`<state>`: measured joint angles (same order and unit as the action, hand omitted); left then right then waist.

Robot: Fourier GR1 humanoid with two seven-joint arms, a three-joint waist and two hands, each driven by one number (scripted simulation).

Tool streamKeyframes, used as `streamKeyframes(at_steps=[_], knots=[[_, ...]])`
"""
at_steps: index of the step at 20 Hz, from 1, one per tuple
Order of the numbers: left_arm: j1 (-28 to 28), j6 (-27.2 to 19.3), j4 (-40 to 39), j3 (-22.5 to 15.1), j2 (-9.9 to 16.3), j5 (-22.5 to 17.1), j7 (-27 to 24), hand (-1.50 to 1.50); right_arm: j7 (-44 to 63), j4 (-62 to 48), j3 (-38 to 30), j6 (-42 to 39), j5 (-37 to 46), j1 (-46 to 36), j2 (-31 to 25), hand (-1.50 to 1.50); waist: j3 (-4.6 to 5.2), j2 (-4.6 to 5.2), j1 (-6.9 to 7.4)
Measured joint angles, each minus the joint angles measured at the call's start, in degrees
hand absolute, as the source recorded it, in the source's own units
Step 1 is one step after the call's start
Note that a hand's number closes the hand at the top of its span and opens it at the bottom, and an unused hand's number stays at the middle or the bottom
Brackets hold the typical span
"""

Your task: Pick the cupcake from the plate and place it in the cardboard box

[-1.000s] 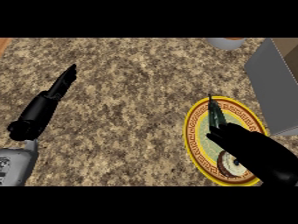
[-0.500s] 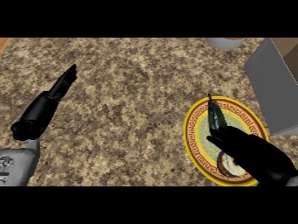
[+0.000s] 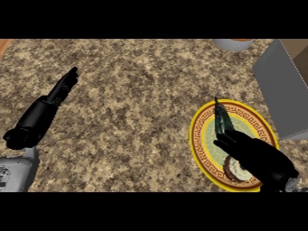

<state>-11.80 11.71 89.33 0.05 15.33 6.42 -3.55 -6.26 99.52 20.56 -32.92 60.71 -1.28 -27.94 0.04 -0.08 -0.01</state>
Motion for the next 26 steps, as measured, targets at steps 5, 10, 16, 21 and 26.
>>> streamKeyframes(at_steps=[5, 10, 16, 21, 26], knots=[[0.7, 0.8, 0.3, 0.7, -0.4, 0.0, -0.6, 0.0, -5.5, -2.1, 0.6, 4.7, 2.2, -1.9, 0.4, 1.5, 0.39, -0.39, 0.05], [0.9, 1.8, 1.0, 1.2, -0.4, 0.2, -0.4, 0.0, -10.0, -4.4, 0.1, 10.9, 4.2, -3.0, 1.6, 1.5, 0.35, -0.36, 0.08], [0.0, 1.7, 0.7, 1.2, -1.2, 1.1, 0.3, 0.0, -8.6, -5.8, -1.9, 14.6, 5.3, -4.2, 6.1, 1.5, 0.08, 0.05, 0.4], [-1.1, 2.0, 0.8, 0.2, -1.8, 1.4, -0.1, 0.0, 8.2, -14.0, -13.0, 16.1, 5.1, -13.8, 15.6, 1.5, -0.05, 1.23, 2.61], [-2.6, 2.3, 0.4, -1.2, -2.6, 1.7, -0.1, 0.0, 23.5, -22.7, -19.7, 20.6, 9.7, -27.9, 20.7, 1.5, -0.04, 1.65, 4.8]])
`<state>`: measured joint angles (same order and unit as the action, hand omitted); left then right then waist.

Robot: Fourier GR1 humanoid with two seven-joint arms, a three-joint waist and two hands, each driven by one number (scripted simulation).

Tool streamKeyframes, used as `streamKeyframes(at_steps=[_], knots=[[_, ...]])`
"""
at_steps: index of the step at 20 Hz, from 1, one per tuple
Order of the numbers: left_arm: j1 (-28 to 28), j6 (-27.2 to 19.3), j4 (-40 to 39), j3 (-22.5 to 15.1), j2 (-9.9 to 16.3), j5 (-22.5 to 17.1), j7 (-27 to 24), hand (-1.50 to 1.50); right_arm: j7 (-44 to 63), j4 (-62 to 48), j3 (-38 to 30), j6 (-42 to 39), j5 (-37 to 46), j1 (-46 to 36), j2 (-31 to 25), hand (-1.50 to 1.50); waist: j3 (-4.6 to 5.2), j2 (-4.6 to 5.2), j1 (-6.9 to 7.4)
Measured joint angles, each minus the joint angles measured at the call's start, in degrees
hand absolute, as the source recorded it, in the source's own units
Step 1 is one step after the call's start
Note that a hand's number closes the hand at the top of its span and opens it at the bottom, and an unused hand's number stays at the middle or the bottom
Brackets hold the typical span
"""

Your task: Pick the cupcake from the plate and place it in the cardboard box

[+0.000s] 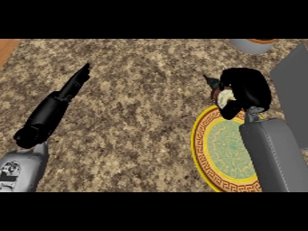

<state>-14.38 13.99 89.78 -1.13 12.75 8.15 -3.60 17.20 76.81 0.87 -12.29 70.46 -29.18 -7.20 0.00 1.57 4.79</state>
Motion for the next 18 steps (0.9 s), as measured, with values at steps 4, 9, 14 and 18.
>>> streamKeyframes(at_steps=[4, 9, 14, 18], knots=[[-0.7, -0.2, -0.5, -0.2, -0.2, 0.4, 0.3, 0.0, 7.6, -8.8, -2.2, 2.9, 4.6, -12.6, 1.0, 1.5, 0.02, -0.25, -0.1], [-0.6, -0.2, -1.1, 0.5, 0.0, 0.3, 0.0, 0.0, 16.8, -16.6, -6.3, 9.8, 8.5, -23.7, 1.4, 1.5, 0.03, -0.48, -0.95], [-0.8, 0.2, -1.5, 1.4, 0.4, -0.3, 0.4, 0.0, 24.7, -21.2, -12.0, 18.6, 10.6, -29.5, -1.2, 1.5, 0.02, -0.65, -1.86], [-0.1, 0.1, -1.4, 1.6, 0.5, 0.0, 0.0, 0.0, 28.0, -26.6, -16.0, 24.2, 11.5, -32.9, -5.2, 1.5, 0.01, -0.76, -2.36]])
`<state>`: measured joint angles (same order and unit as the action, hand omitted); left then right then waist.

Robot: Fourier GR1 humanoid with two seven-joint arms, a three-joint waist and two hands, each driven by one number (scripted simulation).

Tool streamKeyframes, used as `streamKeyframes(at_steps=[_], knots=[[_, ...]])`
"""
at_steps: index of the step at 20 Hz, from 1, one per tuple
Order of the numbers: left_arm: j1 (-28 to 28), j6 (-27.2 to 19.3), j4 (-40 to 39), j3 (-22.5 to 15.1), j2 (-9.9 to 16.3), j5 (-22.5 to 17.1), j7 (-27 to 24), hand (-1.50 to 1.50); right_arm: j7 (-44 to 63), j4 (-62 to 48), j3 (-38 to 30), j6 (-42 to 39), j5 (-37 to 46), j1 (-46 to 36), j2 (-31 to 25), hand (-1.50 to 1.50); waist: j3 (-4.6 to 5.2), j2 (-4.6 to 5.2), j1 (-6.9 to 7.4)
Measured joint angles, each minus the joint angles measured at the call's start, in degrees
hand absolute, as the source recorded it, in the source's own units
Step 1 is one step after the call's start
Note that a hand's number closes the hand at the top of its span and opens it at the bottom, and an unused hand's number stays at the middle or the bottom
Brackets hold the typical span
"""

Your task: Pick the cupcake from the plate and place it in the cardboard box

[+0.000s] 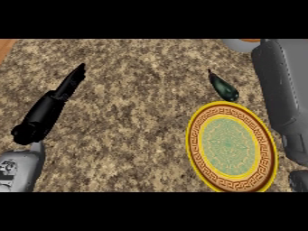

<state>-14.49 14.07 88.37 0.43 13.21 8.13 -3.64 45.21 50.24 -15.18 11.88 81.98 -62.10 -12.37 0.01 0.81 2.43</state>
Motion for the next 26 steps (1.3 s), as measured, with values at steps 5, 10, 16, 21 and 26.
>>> streamKeyframes(at_steps=[5, 10, 16, 21, 26], knots=[[0.6, -0.1, -1.1, 0.5, -0.1, 0.3, -1.1, 0.0, 0.4, -5.9, -3.8, 4.3, -0.8, -1.9, -5.2, 1.5, 0.0, -0.24, -0.84], [1.0, 0.3, 0.3, 1.3, 0.5, -0.2, 0.0, 0.0, -2.6, -11.2, -5.7, 2.0, -2.1, -0.7, -11.2, 1.5, -0.02, -0.46, -1.36], [1.0, 0.0, 0.1, 1.3, 0.1, 0.2, 0.1, 0.0, -6.8, -18.0, -10.3, -6.6, -7.9, 0.9, -15.6, 1.5, -0.06, -0.46, -1.62], [0.8, 0.6, -0.4, 2.4, 0.8, -0.3, -0.2, 0.0, -11.2, -21.9, -12.7, -13.9, -11.9, 2.4, -19.7, 1.5, -0.05, -0.56, -1.87], [0.8, 0.1, -0.3, 1.8, -0.2, 0.4, 0.2, 0.0, -13.7, -24.0, -14.3, -20.3, -15.3, 4.8, -21.6, -1.5, -0.03, -0.68, -2.09]])
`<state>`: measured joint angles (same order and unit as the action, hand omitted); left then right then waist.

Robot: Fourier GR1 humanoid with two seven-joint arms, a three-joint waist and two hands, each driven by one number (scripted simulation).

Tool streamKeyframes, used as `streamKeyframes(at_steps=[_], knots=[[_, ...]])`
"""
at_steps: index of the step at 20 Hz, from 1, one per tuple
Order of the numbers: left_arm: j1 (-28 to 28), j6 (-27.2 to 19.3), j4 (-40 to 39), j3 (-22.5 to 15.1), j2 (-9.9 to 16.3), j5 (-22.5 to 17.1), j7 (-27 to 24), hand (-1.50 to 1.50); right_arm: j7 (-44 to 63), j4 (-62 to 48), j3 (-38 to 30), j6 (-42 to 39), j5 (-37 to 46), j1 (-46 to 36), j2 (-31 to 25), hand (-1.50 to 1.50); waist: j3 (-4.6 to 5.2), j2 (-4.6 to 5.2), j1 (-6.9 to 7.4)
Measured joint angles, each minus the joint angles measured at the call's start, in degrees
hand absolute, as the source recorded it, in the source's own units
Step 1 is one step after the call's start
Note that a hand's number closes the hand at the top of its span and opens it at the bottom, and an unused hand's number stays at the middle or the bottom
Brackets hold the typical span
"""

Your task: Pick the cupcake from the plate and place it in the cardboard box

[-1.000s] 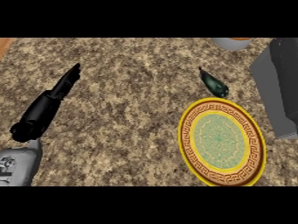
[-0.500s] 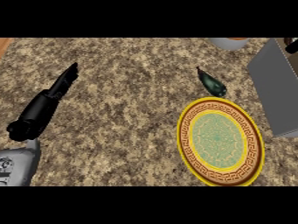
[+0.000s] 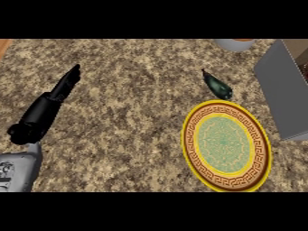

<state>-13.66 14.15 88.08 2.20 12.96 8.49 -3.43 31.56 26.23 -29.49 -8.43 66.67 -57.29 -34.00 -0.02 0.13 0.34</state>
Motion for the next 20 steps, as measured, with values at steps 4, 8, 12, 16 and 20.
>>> streamKeyframes(at_steps=[4, 8, 12, 16, 20], knots=[[0.9, 0.3, 0.4, 0.1, -0.1, -0.1, -0.3, 0.0, -6.0, 0.4, -0.8, -2.8, -3.3, 1.7, -0.3, -1.5, -0.01, -0.06, -0.02], [0.6, 0.5, -0.6, 0.2, 0.2, 0.3, -1.0, 0.0, -12.8, 3.4, -2.8, 1.7, -7.0, 2.5, 0.5, -1.5, -0.05, -0.02, -0.05], [1.2, 0.2, -0.5, 0.7, 0.3, 0.2, -1.1, 0.0, -17.7, 8.4, -10.3, 9.7, -14.8, 0.6, 1.1, -1.5, -0.17, -0.34, -0.48], [1.7, 0.2, -0.5, 1.2, 0.6, 0.0, -1.6, 0.0, -21.2, 11.8, -19.1, 16.5, -23.6, 1.1, 2.2, -1.5, -0.15, -0.38, -0.92], [1.9, 0.5, 0.7, 0.9, 0.3, -0.1, -0.9, 0.0, -25.2, 13.9, -25.4, 20.3, -30.4, 4.3, 2.1, -1.5, -0.11, -0.25, -0.71]])
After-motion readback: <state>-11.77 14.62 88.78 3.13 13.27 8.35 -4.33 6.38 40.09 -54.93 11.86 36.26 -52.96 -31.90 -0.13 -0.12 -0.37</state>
